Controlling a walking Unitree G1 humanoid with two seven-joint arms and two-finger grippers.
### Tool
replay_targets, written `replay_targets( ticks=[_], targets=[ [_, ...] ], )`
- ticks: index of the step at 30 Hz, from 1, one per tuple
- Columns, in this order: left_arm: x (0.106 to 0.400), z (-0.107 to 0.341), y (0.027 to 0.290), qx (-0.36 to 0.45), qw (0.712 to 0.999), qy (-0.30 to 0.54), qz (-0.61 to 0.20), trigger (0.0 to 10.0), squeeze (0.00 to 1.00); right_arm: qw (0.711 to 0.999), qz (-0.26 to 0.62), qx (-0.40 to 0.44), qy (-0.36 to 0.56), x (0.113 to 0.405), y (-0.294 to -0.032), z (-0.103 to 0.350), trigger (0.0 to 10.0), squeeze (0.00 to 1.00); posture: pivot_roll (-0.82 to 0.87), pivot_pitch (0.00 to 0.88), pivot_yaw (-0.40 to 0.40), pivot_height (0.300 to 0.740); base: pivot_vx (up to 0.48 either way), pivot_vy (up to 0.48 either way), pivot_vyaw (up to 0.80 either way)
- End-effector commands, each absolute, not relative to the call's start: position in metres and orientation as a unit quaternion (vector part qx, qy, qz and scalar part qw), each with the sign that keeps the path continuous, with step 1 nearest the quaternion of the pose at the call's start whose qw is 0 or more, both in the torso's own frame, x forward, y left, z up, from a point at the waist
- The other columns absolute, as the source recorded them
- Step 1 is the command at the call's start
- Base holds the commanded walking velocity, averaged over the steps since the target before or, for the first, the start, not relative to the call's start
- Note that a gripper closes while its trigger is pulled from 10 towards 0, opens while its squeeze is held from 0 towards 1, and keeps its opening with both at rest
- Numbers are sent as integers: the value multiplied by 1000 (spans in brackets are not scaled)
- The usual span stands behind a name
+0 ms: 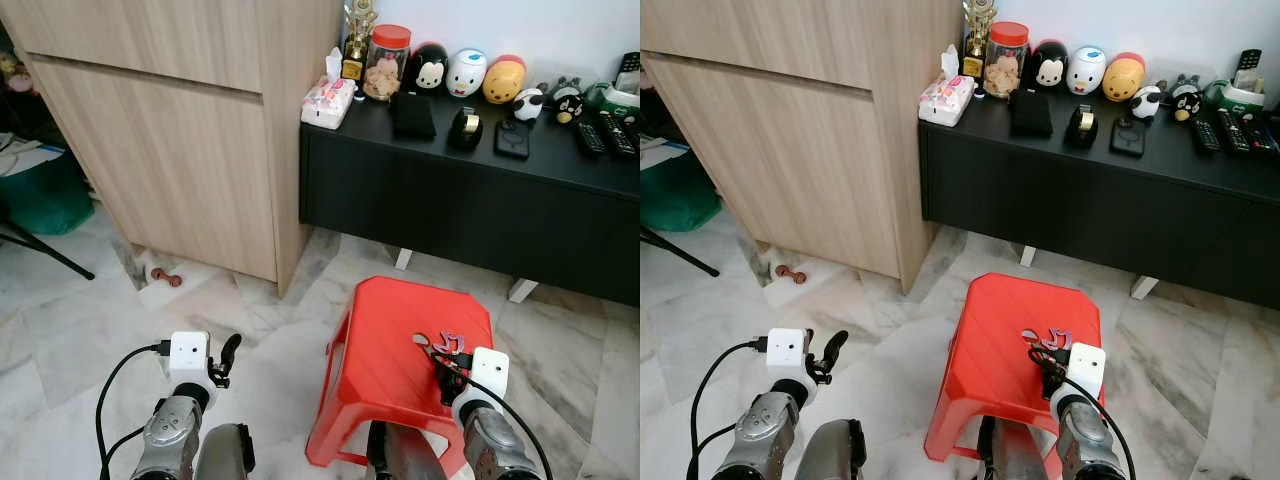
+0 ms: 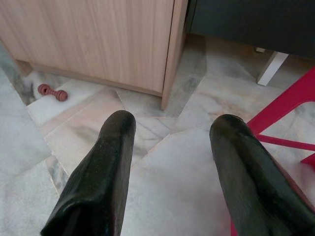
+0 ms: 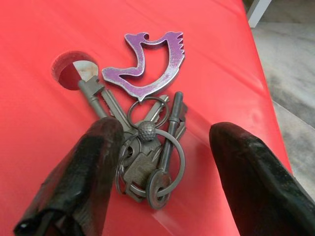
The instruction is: Hang keys on a hook
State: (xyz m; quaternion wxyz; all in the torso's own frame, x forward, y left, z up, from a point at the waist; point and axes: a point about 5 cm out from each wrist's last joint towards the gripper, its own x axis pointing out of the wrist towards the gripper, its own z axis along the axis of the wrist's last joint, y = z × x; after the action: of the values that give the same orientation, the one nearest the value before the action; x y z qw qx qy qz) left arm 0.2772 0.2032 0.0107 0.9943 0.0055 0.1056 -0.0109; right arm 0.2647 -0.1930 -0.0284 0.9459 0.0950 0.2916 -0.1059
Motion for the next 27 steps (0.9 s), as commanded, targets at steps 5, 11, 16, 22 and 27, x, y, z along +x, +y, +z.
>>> replay_targets(
  ticks=[5, 11, 16, 22, 27],
  targets=[
    [275, 7, 202, 7, 993, 114, -14, 10000, 0, 937, -90, 85, 326, 260, -190, -35, 10000, 0, 107, 120, -83, 585, 0, 0, 0],
    [275, 7, 201, 8, 993, 116, -15, 10000, 0, 934, -76, 87, 339, 257, -185, -39, 10000, 0, 108, 120, -83, 585, 0, 0, 0],
    [275, 7, 201, 8, 993, 117, -15, 10000, 0, 934, -75, 88, 338, 256, -185, -39, 0, 0, 108, 118, -82, 585, 0, 0, 0],
    [275, 7, 202, 9, 993, 120, -15, 10000, 0, 935, -75, 88, 336, 257, -185, -38, 0, 0, 106, 115, -81, 585, 0, 0, 0],
    [275, 7, 202, 11, 992, 121, -14, 10000, 0, 938, -78, 87, 326, 261, -187, -35, 0, 0, 107, 110, -81, 585, 0, 0, 0]
  ],
)
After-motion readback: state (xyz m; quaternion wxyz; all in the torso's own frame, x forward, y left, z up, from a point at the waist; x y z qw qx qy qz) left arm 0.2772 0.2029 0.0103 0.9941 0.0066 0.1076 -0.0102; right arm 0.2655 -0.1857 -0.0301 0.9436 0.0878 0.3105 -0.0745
